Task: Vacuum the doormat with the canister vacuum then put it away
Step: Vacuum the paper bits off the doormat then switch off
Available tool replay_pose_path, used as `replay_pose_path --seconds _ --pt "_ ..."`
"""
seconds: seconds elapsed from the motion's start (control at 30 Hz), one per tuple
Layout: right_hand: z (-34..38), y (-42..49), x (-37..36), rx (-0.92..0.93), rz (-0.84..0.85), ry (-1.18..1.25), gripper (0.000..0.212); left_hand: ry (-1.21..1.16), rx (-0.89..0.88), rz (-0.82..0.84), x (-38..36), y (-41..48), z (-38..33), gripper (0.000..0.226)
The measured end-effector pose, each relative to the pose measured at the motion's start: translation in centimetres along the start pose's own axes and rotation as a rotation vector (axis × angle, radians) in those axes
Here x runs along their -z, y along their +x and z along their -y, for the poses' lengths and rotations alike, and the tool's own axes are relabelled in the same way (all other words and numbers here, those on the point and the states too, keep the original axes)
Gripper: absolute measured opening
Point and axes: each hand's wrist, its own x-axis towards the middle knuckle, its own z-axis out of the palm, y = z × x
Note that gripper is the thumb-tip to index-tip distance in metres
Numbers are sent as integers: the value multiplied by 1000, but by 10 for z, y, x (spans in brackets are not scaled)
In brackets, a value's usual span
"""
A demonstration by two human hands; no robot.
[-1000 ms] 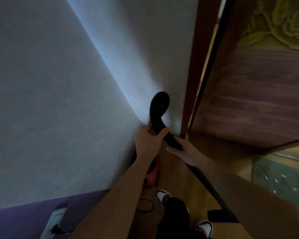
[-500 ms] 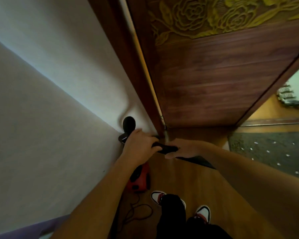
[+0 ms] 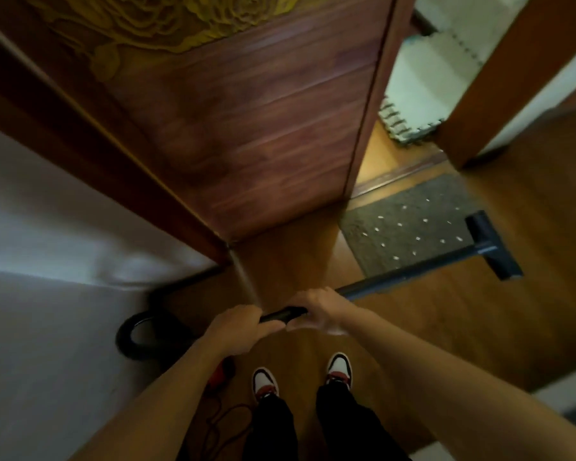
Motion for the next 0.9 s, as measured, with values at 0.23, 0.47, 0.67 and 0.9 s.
replay_pose_path --seconds 0.23,0.47,0.67,0.9 --pt "-58 -13 -101 -535 -756 237 62 -160 7 20 -65 35 7 48" --pt "-89 67 -149 -842 -900 1431 98 -202 5 -97 -129 97 27 53" --pt "-116 137 -189 -913 -1146 1858 76 -363 29 -4 -169 142 51 42" --pt "-121 162 -253 -979 -1079 1762 59 -625 27 303 -192 166 79 25"
